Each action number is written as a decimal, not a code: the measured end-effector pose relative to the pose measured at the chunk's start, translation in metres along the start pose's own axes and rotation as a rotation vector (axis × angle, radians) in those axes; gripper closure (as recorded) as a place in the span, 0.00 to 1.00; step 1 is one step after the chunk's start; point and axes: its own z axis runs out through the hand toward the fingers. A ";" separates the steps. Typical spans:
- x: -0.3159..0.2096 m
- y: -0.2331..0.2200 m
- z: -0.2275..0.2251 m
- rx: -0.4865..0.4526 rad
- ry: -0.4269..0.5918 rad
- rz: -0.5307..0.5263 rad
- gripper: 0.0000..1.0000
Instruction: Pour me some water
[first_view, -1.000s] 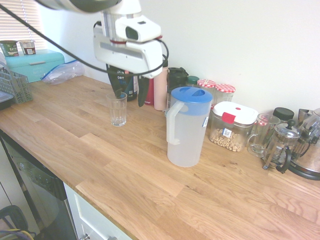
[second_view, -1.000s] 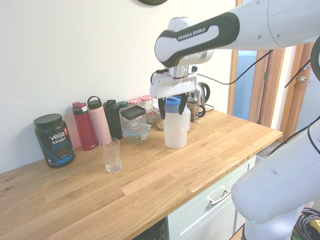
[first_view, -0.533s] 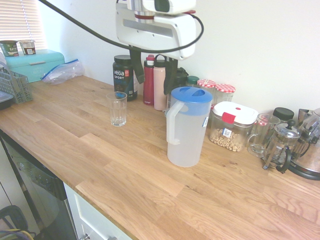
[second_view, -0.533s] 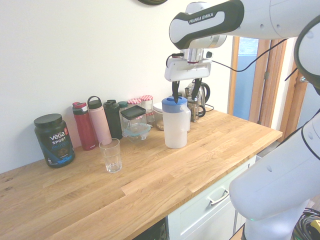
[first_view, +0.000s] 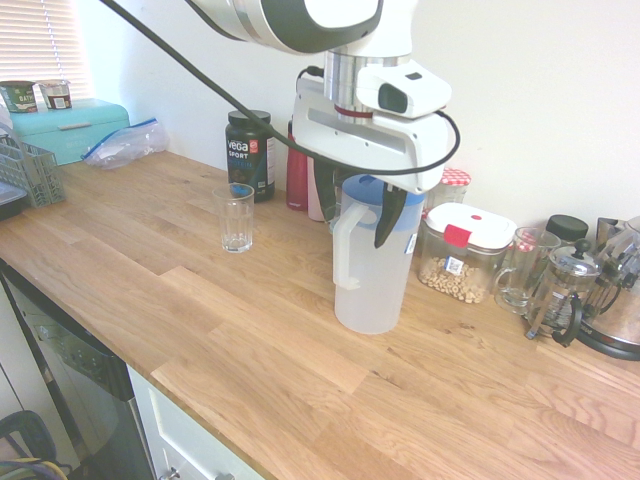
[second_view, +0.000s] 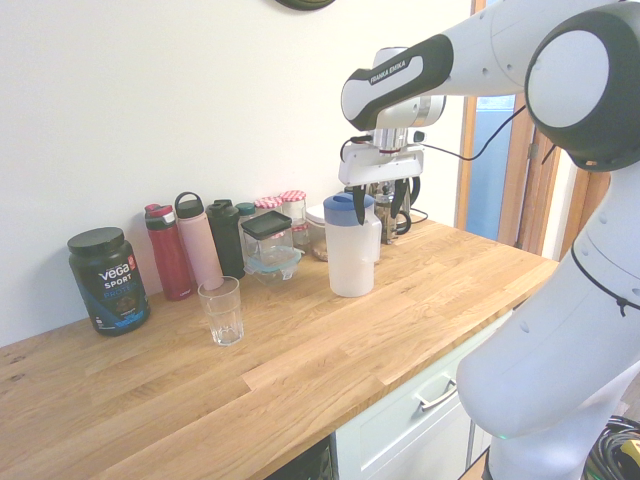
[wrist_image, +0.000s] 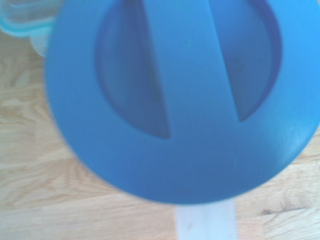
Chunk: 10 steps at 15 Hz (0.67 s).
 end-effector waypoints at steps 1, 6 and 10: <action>0.002 0.000 0.006 -0.015 -0.004 -0.008 0.00; 0.006 -0.001 0.019 -0.056 0.001 -0.056 0.00; -0.002 -0.012 0.023 -0.047 0.016 -0.103 1.00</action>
